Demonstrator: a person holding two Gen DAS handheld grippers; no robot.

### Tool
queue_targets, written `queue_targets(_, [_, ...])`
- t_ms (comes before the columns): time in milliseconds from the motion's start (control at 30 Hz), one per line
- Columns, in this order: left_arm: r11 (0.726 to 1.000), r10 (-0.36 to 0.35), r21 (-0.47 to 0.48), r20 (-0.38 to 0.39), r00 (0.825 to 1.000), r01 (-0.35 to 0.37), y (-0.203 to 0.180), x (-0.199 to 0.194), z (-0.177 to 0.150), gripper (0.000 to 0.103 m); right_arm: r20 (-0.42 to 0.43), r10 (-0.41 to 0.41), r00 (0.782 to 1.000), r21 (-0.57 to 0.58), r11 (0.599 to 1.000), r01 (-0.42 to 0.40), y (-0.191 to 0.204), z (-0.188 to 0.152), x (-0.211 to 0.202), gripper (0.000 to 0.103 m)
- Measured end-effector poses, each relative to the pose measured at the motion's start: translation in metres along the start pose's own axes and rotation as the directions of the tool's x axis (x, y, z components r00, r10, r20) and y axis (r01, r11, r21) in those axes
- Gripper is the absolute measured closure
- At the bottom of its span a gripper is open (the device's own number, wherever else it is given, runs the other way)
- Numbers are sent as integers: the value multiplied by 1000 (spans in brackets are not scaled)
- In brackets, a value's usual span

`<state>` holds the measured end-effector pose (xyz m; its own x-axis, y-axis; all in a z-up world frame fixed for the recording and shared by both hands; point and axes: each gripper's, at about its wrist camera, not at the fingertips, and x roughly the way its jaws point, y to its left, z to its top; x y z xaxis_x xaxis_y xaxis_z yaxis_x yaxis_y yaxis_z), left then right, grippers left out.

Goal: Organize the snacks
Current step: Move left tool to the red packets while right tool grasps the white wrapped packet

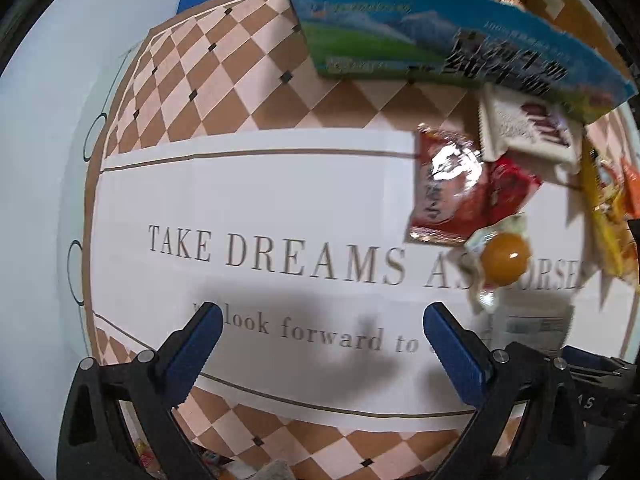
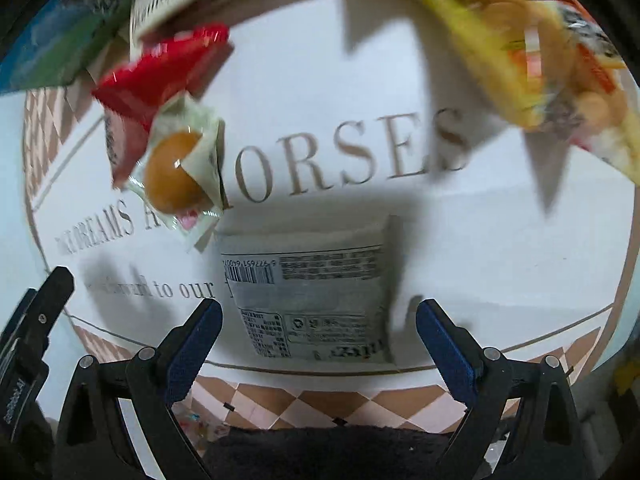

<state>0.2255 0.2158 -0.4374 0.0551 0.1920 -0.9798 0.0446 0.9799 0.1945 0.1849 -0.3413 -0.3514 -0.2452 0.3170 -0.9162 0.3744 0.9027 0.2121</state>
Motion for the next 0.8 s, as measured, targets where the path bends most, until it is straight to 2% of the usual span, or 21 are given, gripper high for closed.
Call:
queue_targets(67, [1000, 4, 2, -8, 1000, -4, 1, 3, 0, 0, -27, -12, 1000, -5, 1000, 12, 7, -3, 10, 2])
queue_targets(200, [1000, 5, 16, -11, 1000, -5, -3, 3, 5, 0, 8, -92, 996, -19, 996, 92, 19, -7, 16, 5])
queue_targets(233, [1000, 0, 18, -11, 1000, 0, -4, 2, 6, 0, 28, -111, 993, -25, 993, 112, 21, -8, 15, 10])
queue_targets(267, [1000, -14, 24, -12, 1000, 14, -8, 1, 8, 0, 47, -132, 990, -36, 990, 133, 21, -9, 12, 19])
queue_targets(333, [998, -46, 32, -20, 999, 47, -14, 1, 12, 0, 80, -140, 987, -57, 988, 144, 20, -11, 6, 27])
queue_targets(467, [990, -131, 41, -44, 990, 133, -35, 1, 20, 0, 101, -133, 986, 1, 991, 133, -15, -11, -5, 28])
queue_targets(600, [971, -228, 47, -98, 969, 233, -65, 8, 34, 0, 110, -137, 984, 61, 990, 131, -45, -10, -13, 28])
queue_targets(733, [960, -259, 64, -164, 952, 272, -93, 27, 44, 0, 116, -126, 985, 103, 988, 114, -58, -10, -16, 28])
queue_targets(800, [961, -248, 77, -186, 951, 265, -104, 34, 45, 5, 126, -126, 984, 111, 988, 112, -55, -9, -17, 28])
